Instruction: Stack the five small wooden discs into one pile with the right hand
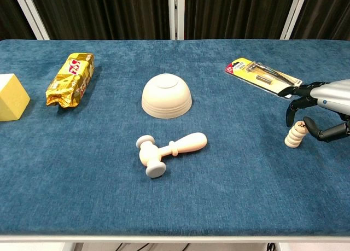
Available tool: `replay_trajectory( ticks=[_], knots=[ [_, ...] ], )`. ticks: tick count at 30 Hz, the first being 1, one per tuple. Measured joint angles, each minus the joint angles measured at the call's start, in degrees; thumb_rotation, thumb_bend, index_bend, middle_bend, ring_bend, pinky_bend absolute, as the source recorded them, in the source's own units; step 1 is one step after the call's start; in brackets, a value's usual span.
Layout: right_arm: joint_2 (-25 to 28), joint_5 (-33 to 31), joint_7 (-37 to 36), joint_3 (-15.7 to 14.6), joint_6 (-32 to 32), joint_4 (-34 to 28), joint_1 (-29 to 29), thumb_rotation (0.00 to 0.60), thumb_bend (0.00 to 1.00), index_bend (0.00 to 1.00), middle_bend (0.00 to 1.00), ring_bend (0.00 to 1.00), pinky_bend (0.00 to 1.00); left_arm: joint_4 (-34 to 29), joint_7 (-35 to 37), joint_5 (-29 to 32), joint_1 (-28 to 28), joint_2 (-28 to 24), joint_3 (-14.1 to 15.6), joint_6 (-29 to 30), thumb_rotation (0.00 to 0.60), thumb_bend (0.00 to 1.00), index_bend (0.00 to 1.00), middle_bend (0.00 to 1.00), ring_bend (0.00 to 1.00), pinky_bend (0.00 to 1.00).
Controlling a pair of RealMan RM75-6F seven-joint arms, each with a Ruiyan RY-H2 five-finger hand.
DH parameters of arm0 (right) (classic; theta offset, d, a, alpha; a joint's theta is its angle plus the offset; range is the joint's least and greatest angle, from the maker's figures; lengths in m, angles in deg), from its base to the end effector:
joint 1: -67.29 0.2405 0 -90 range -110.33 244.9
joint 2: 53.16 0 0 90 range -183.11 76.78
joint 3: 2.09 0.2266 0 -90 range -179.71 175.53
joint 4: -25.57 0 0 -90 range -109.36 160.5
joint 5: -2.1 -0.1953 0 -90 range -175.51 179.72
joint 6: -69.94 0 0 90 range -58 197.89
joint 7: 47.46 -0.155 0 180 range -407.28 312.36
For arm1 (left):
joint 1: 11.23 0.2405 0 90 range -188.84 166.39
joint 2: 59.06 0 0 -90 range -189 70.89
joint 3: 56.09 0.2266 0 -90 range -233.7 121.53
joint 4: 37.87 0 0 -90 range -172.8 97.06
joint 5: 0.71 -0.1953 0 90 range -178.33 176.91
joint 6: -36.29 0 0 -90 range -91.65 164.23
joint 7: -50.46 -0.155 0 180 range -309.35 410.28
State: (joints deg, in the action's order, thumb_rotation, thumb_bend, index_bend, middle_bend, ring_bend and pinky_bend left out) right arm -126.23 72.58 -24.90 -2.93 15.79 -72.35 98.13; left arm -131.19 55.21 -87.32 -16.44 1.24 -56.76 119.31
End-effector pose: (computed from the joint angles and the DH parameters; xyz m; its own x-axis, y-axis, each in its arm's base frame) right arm -0.2021 -0.2536 0.0289 0.5844 -0.4071 0.7019 -0.8079 -0.3727 0.4565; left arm -0.2838 0.1826 0.1665 0.3677 0.0714 0.9272 0.9299 -0.0172 -0.3674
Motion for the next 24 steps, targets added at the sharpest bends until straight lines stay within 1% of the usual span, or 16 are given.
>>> replay_trajectory(
  ticks=[9, 24],
  knots=[
    [-0.8, -2.3, 2.3, -0.2, 1.0, 0.6, 0.5, 0.355, 0.72, 0.33, 0.00, 0.00, 0.00, 0.1, 0.3, -0.1, 0.0, -0.1, 0.0, 0.0, 0.600, 0.06, 0.03, 0.00, 0.00, 0.00],
    [0.3, -2.2, 2.5, -0.8, 0.5, -0.9, 0.2, 0.356, 0.72, 0.33, 0.00, 0.00, 0.00, -0.1, -0.1, -0.2, 0.0, 0.0, 0.1, 0.0, 0.600, 0.06, 0.03, 0.00, 0.00, 0.00]
  ],
)
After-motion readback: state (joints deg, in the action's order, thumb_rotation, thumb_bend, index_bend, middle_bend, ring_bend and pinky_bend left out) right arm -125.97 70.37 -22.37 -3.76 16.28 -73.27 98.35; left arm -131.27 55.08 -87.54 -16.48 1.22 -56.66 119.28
